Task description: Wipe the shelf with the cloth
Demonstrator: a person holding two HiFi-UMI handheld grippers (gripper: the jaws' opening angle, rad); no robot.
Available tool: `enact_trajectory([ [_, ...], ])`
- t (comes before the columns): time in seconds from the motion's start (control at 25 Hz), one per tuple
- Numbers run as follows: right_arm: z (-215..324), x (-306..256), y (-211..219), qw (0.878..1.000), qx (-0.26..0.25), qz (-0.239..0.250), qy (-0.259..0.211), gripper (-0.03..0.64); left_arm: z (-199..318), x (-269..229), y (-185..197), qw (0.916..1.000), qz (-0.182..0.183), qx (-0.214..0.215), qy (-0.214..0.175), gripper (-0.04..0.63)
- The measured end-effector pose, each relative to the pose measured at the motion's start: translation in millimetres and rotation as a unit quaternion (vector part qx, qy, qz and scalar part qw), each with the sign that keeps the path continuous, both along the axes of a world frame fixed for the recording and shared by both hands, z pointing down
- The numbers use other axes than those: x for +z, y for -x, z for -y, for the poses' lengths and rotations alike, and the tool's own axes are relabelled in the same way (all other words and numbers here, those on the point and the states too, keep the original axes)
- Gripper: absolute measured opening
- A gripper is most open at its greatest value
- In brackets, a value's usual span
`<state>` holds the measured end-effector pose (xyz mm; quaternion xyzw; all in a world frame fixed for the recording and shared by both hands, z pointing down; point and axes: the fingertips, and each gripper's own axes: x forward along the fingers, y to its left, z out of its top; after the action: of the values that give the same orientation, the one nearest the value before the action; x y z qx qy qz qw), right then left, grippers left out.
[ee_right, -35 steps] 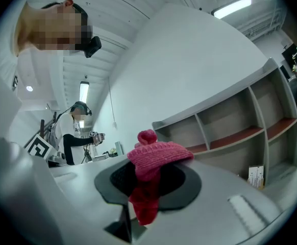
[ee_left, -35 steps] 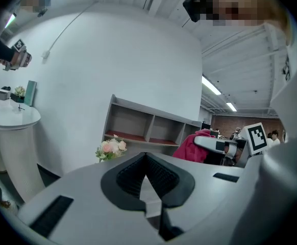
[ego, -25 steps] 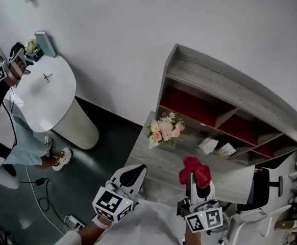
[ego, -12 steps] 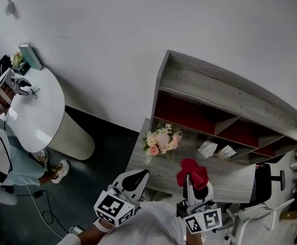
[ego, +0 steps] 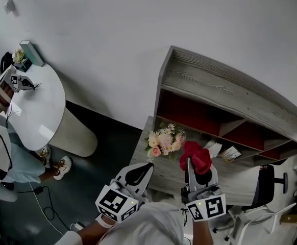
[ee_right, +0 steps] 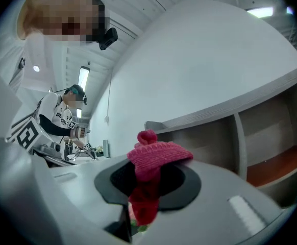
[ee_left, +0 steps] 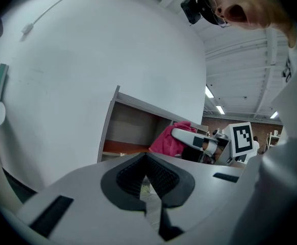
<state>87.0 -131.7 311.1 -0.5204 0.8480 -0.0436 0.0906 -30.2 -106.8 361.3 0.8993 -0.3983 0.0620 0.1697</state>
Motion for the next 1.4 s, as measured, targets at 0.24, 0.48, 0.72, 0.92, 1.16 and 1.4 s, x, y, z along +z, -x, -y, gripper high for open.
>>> enact_trajectory([
  [0.24, 56.1, -12.9, 11.5, 0.999, -0.018, -0.022, -0.043, 0.084, 24.7, 0.0, -4.8, 0.9999, -0.004, -0.009, -0.005, 0.0],
  [0.48, 106.2, -14.9, 16.9, 0.996, -0.025, -0.053, -0.069, 0.084, 45.7, -2.8, -15.2, 0.9998, -0.009, -0.013, -0.009, 0.0],
  [0.72, 151.9, -4.3, 23.7, 0.992, -0.035, -0.094, -0.079, 0.084, 62.5, -2.2, -21.0, 0.9998, -0.007, -0.018, -0.01, -0.001],
  [0.92, 178.8, 5.7, 37.4, 0.986, -0.06, -0.125, -0.093, 0.084, 72.6, -0.2, -24.1, 0.9997, -0.008, -0.022, -0.004, 0.0],
  [1.16, 205.5, 11.8, 56.3, 0.98, -0.078, -0.151, -0.103, 0.084, 68.8, 16.9, -34.0, 0.9997, -0.005, -0.016, 0.018, 0.0],
  [1.4, 232.6, 12.2, 66.2, 0.978, -0.083, -0.155, -0.11, 0.084, 69.0, 19.1, -33.2, 0.9995, -0.005, -0.019, 0.023, 0.0],
])
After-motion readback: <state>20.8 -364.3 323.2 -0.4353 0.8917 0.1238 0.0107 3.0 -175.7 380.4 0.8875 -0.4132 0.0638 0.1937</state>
